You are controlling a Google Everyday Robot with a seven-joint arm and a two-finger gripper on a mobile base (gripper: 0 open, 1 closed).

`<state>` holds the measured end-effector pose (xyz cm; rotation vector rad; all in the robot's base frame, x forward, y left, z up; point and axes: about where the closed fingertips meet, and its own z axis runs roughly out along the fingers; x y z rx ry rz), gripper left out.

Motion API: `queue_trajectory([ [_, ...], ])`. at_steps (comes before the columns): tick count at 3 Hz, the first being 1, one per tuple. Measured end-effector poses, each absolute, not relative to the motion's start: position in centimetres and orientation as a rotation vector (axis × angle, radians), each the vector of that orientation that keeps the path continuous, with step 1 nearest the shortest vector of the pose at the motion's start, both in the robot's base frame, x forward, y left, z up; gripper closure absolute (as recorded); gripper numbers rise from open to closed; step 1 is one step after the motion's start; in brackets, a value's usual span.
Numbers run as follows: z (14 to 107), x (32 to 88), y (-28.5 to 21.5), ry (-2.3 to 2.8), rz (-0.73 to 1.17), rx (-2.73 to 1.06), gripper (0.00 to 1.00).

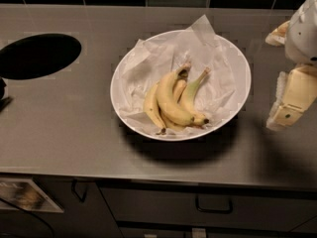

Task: Pick banana from white bowl

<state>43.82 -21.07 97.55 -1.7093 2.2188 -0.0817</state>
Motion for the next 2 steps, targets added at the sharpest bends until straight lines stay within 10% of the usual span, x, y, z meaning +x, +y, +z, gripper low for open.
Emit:
queue_trajectory([
  [2, 96.61, 43.67, -17.92, 2.164, 0.026, -1.682, 0.0],
])
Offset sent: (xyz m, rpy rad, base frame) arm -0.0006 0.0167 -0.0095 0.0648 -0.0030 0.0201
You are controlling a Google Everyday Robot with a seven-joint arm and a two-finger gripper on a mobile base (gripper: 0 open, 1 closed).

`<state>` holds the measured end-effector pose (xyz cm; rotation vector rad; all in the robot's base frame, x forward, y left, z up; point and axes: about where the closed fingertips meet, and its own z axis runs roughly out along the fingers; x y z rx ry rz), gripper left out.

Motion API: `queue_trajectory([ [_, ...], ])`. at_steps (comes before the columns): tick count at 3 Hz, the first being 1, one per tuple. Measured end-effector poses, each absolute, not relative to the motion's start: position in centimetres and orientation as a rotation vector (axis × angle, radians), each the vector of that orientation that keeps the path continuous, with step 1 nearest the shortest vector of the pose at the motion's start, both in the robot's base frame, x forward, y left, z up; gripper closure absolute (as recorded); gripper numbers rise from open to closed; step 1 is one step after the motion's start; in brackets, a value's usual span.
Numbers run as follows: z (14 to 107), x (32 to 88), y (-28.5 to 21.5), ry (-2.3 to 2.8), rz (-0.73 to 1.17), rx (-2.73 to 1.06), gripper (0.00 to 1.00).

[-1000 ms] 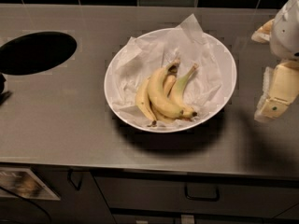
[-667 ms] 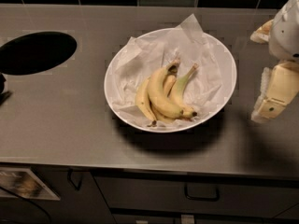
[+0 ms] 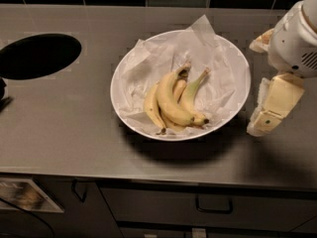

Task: Pick banana from white bowl

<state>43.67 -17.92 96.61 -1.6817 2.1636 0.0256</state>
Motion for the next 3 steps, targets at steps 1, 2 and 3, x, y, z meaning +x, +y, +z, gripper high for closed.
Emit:
queue_trajectory([
  [1, 96.4, 44.4, -15.2, 2.162, 0.121, -1.628, 0.0],
  [2, 96.0, 46.0, -12.9, 2.129, 0.21, -1.498, 0.0],
  [3, 96.0, 46.0, -12.9, 2.129, 0.21, -1.498, 0.0],
])
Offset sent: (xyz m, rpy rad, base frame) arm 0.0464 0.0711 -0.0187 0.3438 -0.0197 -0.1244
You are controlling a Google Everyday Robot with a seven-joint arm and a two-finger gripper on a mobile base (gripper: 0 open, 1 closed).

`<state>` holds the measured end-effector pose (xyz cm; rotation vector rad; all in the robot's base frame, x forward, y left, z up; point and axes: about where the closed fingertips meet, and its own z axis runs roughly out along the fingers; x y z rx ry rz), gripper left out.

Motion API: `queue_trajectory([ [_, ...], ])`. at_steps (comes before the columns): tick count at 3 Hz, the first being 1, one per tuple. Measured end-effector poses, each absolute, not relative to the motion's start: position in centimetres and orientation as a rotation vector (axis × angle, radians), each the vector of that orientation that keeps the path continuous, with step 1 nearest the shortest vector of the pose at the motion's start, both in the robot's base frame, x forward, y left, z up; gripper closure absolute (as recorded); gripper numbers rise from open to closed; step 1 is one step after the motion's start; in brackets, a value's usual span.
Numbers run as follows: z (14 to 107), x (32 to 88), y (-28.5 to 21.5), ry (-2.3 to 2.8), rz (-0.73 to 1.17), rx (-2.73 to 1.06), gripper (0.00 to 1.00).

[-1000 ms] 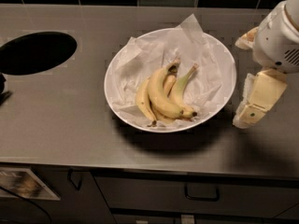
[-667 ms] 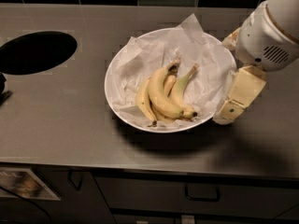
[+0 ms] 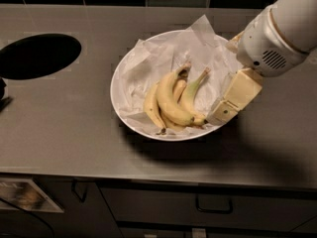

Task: Pick banana from white bowl

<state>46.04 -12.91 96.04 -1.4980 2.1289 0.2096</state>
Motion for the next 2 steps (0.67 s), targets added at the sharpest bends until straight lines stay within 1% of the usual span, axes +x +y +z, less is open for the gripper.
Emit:
queue_trajectory([
  [2, 94.83, 46.85, -11.34, 2.217, 0.172, -1.408, 0.0],
])
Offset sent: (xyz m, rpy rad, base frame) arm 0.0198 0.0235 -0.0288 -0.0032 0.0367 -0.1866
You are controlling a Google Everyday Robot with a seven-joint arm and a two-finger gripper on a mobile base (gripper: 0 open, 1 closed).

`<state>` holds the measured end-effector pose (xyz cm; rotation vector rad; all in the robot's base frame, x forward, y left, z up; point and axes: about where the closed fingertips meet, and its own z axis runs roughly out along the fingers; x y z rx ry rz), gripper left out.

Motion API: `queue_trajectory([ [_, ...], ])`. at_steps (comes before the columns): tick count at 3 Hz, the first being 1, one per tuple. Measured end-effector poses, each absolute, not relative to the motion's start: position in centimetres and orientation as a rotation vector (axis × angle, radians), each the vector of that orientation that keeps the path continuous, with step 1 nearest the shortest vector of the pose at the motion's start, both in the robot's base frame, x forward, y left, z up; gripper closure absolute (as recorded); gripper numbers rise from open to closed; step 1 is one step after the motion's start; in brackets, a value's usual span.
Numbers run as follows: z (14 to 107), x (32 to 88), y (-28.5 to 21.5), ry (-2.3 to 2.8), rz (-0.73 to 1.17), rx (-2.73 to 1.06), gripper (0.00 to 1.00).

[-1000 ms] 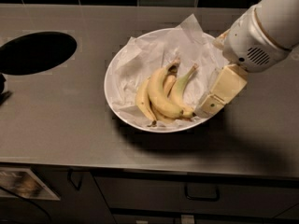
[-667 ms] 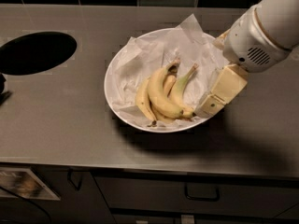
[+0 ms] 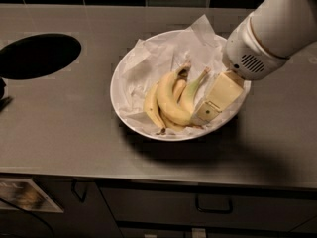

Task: Pick banana from white bowl

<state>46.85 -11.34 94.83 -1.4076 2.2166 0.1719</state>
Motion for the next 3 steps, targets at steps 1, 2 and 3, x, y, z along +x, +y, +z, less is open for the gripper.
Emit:
queue_trajectory([
  [1, 94.3, 47.7, -10.4, 2.238, 0.159, -1.316, 0.0],
  [2, 94.5, 48.4, -8.6, 2.166, 0.22, -1.343, 0.0],
  [3, 94.5, 48.4, -8.6, 2.166, 0.22, -1.343, 0.0],
])
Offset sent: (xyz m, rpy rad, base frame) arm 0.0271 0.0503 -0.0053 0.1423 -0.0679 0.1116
